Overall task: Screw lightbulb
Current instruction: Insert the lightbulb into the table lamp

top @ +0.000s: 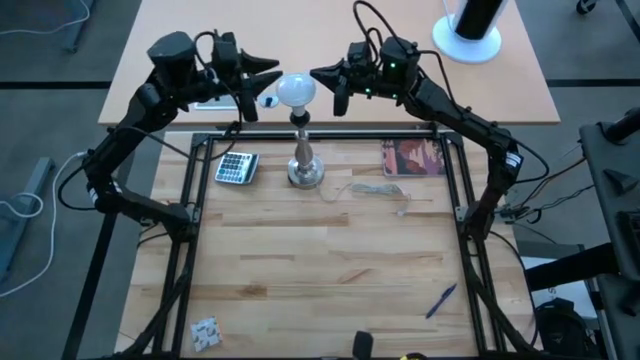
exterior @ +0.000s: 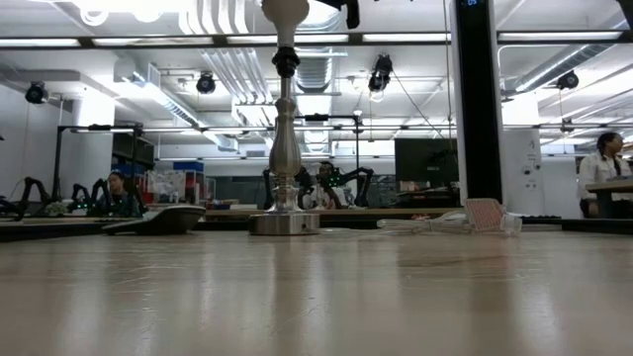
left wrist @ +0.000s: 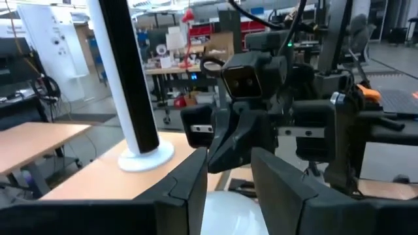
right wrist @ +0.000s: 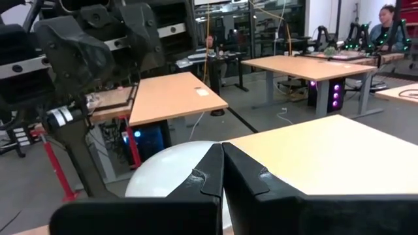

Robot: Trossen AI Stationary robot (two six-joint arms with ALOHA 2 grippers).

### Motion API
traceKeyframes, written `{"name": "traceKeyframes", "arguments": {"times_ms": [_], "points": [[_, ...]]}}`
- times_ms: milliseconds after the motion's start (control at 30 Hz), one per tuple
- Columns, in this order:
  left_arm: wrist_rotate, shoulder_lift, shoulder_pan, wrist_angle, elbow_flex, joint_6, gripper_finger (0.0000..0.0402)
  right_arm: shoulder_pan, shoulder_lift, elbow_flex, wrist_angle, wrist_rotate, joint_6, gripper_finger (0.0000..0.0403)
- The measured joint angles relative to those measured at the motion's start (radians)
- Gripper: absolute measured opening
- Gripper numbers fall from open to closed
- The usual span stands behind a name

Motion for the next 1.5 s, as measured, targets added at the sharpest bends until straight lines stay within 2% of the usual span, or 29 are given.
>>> {"name": "traceKeyframes", "arguments": {"times_ms": [233,700,1067,1233,1500], "points": [[0.000,-0.002,0.000,-0.006,-0.001,0.000,0.0105,0.000,0.000,0.000,-0.001,0.000,0.000,0.0000],[-0.008,-0.001,0.000,-0.028,-0.003,-0.004,0.0126,0.000,0.000,0.000,-0.003,0.000,0.000,0.0000],[-0.003,-0.002,0.000,0.108,-0.001,-0.149,0.0137,0.001,0.000,0.000,-0.005,0.000,0.011,0.0000],[0.074,-0.006,0.000,0.244,0.006,-0.268,0.0138,0.001,0.000,0.000,-0.008,0.000,0.021,0.0000],[0.078,-0.005,0.002,0.232,0.005,-0.289,0.0122,0.001,0.000,0.000,-0.008,0.000,0.017,0.0000]]}}
